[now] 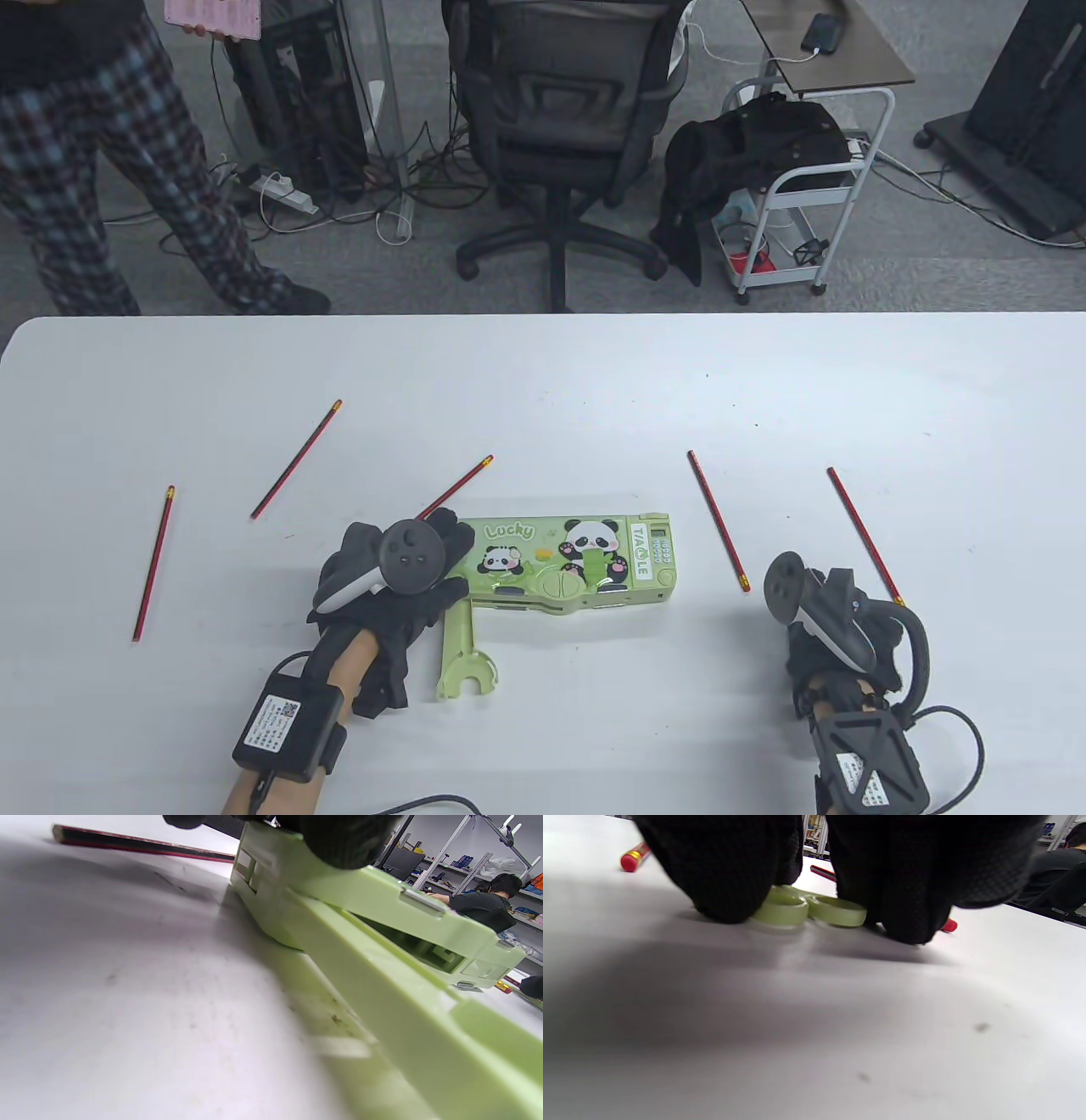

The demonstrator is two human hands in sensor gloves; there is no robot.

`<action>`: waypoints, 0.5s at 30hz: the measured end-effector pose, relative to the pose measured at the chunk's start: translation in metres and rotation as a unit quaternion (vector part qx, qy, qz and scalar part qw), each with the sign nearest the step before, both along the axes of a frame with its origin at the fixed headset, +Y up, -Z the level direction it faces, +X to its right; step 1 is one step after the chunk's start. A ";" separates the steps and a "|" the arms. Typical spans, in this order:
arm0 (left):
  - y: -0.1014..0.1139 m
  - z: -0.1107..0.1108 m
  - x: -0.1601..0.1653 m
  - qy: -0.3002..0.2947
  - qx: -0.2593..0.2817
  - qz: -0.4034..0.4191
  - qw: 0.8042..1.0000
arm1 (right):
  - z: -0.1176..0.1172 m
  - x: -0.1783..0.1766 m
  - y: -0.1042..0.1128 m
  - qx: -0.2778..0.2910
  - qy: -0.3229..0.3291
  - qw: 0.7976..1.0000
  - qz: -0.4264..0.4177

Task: Organize multifunction pencil case

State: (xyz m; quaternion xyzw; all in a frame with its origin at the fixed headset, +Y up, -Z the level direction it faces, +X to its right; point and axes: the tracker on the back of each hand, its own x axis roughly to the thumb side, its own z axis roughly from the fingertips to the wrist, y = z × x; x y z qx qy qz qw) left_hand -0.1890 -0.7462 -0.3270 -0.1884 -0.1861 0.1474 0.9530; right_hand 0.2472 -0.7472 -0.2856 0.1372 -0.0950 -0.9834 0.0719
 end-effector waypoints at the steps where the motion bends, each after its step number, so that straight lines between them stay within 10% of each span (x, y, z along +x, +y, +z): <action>1: 0.000 0.000 0.000 0.000 0.000 0.000 1.000 | 0.000 -0.001 0.000 0.000 -0.003 1.000 0.002; 15: 0.000 0.000 0.000 0.000 0.000 0.003 1.000 | -0.004 -0.015 -0.004 -0.022 -0.038 0.998 0.038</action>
